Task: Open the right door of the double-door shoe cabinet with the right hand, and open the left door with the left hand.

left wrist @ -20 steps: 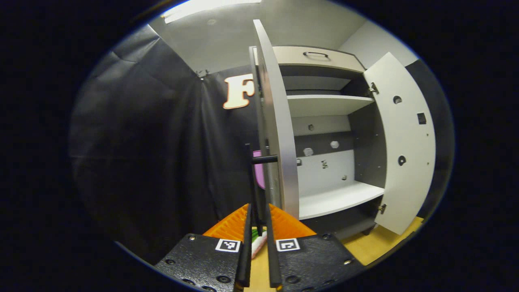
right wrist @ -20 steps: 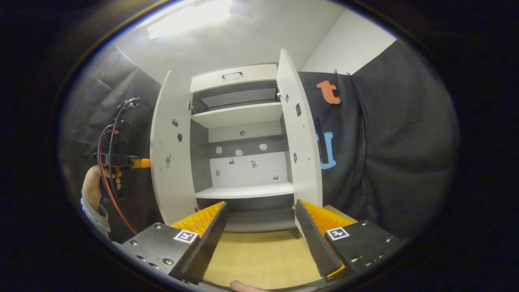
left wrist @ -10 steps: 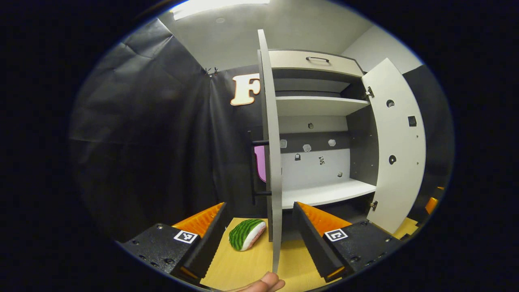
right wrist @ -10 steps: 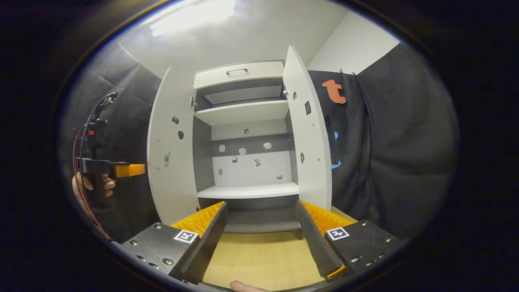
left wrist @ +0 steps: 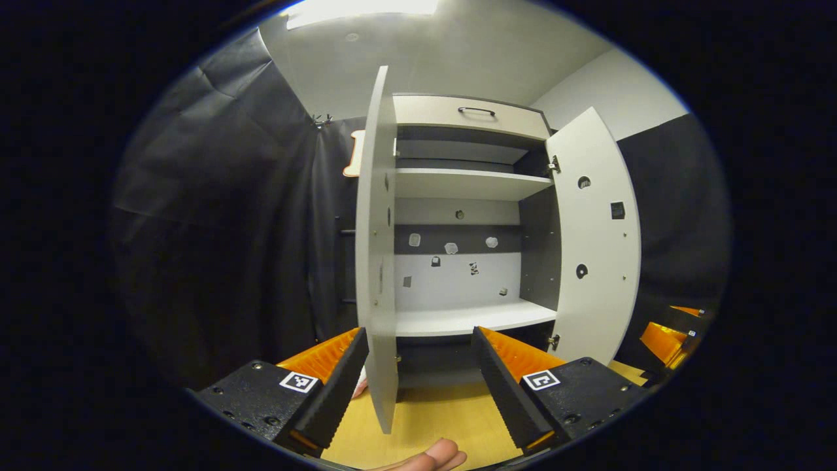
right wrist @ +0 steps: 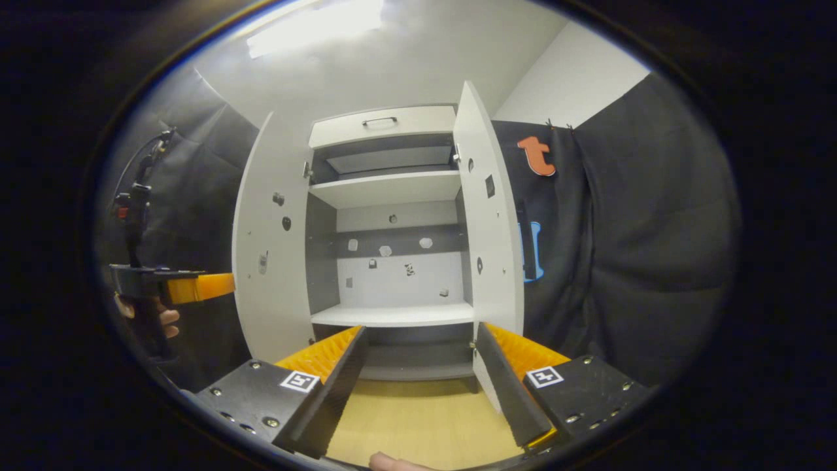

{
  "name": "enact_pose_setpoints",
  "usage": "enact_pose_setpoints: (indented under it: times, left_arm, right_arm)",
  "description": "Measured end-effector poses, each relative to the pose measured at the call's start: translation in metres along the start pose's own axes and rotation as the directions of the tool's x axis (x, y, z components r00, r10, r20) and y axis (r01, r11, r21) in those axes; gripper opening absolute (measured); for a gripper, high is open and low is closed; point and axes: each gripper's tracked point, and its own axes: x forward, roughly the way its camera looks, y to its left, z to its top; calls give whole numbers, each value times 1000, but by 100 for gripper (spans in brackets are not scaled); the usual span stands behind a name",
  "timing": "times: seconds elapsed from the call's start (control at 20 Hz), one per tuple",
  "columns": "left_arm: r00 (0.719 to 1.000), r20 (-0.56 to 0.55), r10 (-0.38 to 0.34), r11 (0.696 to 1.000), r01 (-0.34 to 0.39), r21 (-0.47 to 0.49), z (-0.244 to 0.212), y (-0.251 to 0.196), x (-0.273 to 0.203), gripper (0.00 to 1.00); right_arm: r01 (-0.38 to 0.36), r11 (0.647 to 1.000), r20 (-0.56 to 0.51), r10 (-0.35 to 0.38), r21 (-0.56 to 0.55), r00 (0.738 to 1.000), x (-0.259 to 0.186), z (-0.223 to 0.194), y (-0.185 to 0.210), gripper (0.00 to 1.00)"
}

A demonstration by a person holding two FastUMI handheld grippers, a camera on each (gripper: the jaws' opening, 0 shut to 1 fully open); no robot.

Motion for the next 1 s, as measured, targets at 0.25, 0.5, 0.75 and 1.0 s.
enact_pose_setpoints:
  times: [0.25,0.5,0.75,1.0]
  left_arm:
    - [999,50,-18,1000,19,-12,-15,-36,-30,99]
    - [998,30,-58,997,60,-44,-31,-48,-41,98]
    - [998,29,-52,997,53,-53,-35,-36,-37,98]
    - [999,29,-31,998,33,-61,-35,-26,-34,95]
  right_arm:
    - [-11,1000,-16,11,-12,1000,-4,-11,2,99]
    - [-25,999,-18,24,-44,1000,-8,-16,11,99]
    - [-36,998,-13,36,-45,999,-18,-18,21,99]
    - [-28,998,20,29,-54,999,-25,-8,25,99]
